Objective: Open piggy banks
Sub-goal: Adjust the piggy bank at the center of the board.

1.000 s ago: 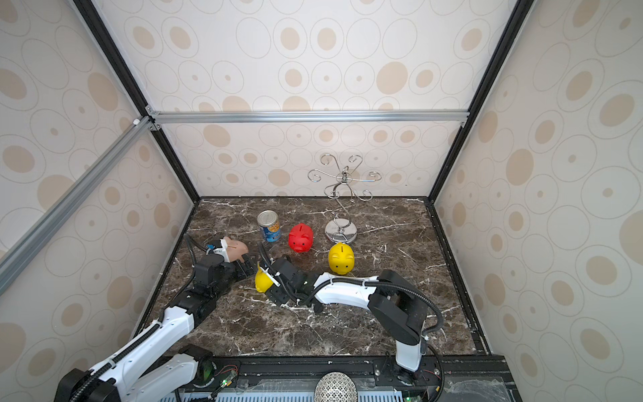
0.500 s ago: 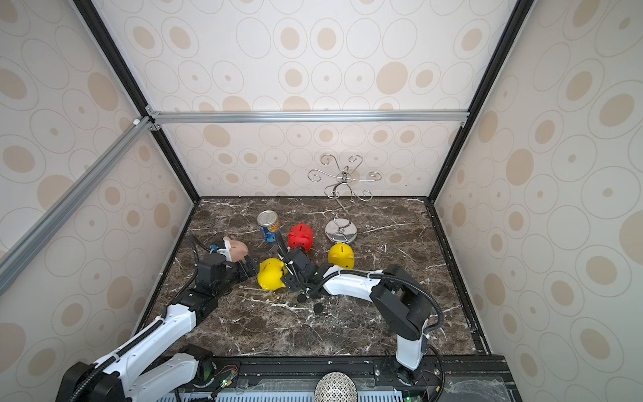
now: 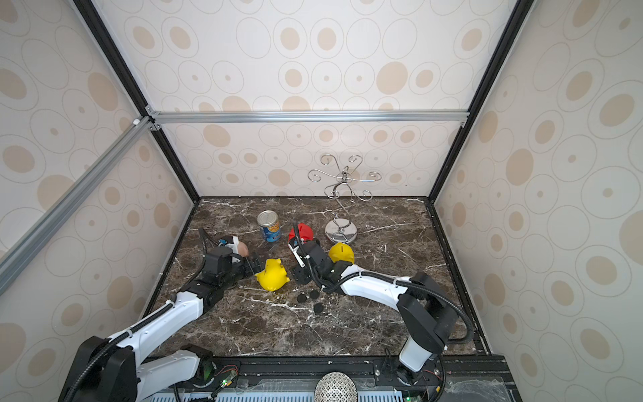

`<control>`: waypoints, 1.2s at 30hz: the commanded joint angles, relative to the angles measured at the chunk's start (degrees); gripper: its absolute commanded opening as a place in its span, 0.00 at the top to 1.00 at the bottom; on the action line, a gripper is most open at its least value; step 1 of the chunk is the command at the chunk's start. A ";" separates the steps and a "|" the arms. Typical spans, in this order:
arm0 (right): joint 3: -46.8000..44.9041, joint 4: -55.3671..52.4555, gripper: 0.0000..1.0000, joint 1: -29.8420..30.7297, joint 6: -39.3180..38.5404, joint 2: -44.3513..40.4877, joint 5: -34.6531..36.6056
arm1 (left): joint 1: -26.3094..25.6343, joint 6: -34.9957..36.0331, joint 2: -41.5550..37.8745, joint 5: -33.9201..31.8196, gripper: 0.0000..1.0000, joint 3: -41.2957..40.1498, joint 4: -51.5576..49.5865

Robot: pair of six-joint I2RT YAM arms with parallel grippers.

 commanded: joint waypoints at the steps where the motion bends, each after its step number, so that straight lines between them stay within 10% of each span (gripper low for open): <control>1: -1.39 0.36 0.19 2.67 2.36 0.08 -2.38 | 0.42 2.08 4.05 2.00 0.01 5.16 2.71; 36: 15.90 -5.25 0.16 -4.36 -4.77 12.79 4.08 | -4.29 -1.89 -5.56 9.52 0.01 -5.07 2.30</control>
